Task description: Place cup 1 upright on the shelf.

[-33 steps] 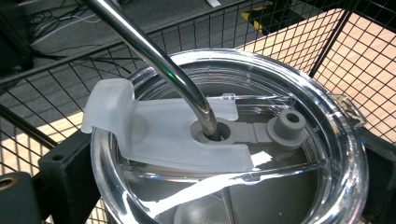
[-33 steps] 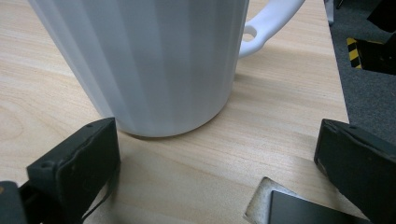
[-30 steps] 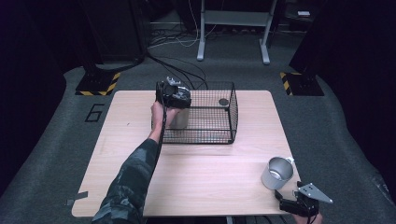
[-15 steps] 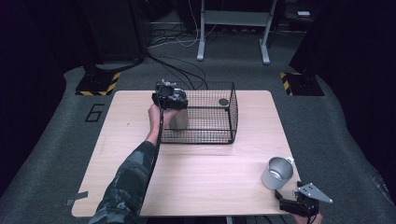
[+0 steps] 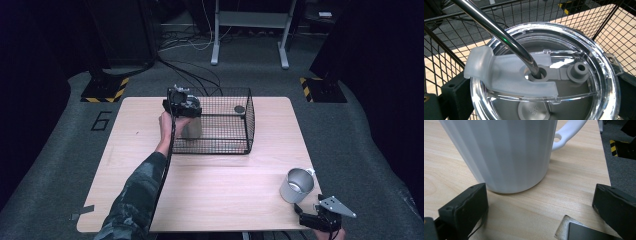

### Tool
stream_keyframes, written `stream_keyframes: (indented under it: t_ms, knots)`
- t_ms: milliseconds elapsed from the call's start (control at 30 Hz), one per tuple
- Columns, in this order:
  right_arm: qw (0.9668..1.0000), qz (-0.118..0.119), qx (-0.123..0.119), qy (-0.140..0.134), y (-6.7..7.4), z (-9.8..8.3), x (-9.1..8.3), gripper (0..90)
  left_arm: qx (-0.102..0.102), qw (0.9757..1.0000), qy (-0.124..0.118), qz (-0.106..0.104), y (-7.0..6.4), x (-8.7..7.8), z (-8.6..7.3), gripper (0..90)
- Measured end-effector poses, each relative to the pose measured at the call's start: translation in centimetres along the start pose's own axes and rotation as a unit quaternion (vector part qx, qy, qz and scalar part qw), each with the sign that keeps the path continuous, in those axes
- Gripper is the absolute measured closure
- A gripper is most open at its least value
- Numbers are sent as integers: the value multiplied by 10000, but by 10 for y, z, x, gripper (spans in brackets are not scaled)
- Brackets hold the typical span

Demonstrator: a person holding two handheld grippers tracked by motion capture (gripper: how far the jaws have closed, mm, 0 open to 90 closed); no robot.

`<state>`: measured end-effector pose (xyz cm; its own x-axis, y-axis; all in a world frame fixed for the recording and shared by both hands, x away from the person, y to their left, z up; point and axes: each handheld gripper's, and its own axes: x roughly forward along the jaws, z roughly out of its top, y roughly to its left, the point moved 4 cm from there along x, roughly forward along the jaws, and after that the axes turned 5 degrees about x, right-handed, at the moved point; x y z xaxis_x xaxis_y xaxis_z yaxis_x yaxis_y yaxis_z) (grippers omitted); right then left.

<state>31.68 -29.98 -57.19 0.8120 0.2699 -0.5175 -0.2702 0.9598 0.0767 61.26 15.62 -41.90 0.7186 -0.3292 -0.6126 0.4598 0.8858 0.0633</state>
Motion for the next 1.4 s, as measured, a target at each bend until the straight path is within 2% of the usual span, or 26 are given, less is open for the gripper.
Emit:
stream_keyframes:
  t_ms: [100,400,533,633,733,933,1133,1300,1400]
  knots:
    - [10000,6,-10,3,0,0,0,0,7,10000,-69,-7,0,-4,3,3]
    - [10000,1,-3,3,0,0,0,0,67,10000,-66,0,1,-7,5,2]
    - [10000,8,-9,5,0,0,0,0,13,9998,-208,29,1,-8,8,0]
    - [10000,10,-25,9,0,0,0,0,58,9994,-351,41,1,-16,15,0]
    - [10000,6,-19,12,0,0,0,0,266,9989,-348,139,-1,-23,19,0]
    - [10000,9,-16,13,0,0,0,0,197,9990,-398,102,0,-34,24,0]
    - [10000,14,-25,13,0,0,0,0,363,9987,-362,47,-2,-47,27,2]
    - [10000,8,-23,14,0,0,0,0,322,9984,-460,-28,0,-61,25,2]
    - [10000,-2,-18,24,0,0,0,0,377,9982,-458,-37,2,-70,20,2]
